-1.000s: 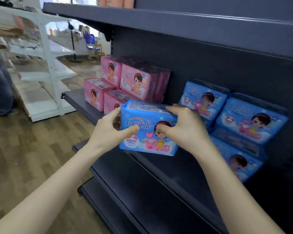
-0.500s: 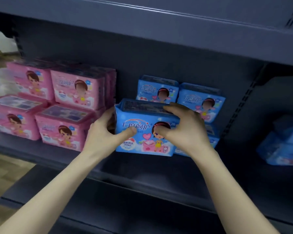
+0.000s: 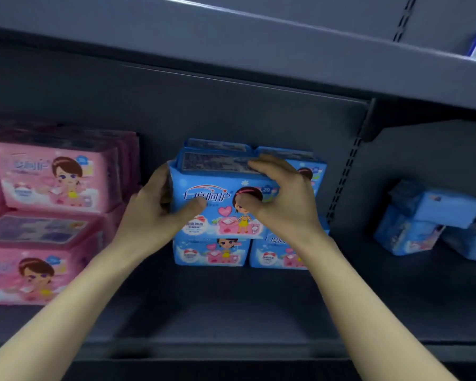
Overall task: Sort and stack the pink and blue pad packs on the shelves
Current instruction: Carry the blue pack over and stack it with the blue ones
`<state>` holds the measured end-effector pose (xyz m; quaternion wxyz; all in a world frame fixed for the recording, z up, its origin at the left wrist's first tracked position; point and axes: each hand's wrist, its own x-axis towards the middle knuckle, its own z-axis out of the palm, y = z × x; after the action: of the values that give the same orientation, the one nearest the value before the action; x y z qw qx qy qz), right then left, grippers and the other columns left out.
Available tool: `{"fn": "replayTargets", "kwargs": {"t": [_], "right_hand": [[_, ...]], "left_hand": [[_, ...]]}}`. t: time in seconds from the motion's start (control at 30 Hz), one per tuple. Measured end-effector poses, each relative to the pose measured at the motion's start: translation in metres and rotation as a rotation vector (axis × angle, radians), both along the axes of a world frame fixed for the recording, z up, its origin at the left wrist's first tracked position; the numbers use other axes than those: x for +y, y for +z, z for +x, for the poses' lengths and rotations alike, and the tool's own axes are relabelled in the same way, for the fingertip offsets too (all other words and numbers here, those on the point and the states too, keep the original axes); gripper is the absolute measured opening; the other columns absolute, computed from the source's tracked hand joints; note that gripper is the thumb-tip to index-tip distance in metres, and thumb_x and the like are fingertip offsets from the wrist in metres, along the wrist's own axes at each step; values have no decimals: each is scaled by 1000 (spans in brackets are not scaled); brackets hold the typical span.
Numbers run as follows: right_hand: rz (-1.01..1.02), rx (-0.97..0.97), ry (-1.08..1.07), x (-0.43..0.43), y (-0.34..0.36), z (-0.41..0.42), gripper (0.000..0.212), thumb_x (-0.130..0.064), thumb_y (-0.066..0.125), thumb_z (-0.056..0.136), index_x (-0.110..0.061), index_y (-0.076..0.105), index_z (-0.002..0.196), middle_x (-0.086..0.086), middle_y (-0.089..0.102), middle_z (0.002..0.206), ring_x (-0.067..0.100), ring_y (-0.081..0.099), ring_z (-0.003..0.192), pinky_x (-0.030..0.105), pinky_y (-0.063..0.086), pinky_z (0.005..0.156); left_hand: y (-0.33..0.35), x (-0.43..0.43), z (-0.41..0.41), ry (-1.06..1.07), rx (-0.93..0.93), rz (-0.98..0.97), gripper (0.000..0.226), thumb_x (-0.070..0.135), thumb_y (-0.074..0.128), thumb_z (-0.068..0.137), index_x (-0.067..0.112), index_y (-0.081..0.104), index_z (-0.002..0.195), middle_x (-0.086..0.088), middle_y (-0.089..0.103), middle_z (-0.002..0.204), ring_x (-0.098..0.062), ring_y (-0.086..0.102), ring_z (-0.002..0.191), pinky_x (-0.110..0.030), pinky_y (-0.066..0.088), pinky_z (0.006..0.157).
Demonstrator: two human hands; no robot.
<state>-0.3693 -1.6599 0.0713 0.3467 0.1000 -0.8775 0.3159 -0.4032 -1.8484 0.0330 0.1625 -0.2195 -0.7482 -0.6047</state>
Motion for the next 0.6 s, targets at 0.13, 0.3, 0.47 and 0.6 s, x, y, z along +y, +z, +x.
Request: {"fn": "replayTargets", "kwargs": {"t": [0.13,0.3,0.47,0.6], "right_hand": [[14,32,-14,-1,-1,-21,51,-16,75,71,-12,63,120,0,54,133,7,48,122,0,25,94],[93,36,-52,-3,-3,-38,50,-19,72,74,-13,61,123,3,52,135,16,49,124,17,33,98],[215,72,-68,-7,-8,-49,54,-28,57,71,-8,62,120,10,57,128,28,56,116,36,45,93],[270,83,-76,-6,-18,-59,51,-25,57,70,-3,63,115,16,61,119,36,59,108,44,49,89]], "left_hand": [[-1,0,-23,-15,14,-6,61,53,65,59,40,50,116,17,69,104,-3,65,98,-41,52,89],[0,2,-43,-14,-2,-6,69,57,64,59,35,48,122,15,68,107,-6,64,101,-43,50,93],[-4,2,-57,-23,-39,1,72,57,64,57,33,47,123,13,68,107,-8,65,101,-44,50,93],[-12,2,-61,-34,-74,-6,76,57,64,57,31,46,126,13,68,107,-7,65,99,-44,51,91]]}}
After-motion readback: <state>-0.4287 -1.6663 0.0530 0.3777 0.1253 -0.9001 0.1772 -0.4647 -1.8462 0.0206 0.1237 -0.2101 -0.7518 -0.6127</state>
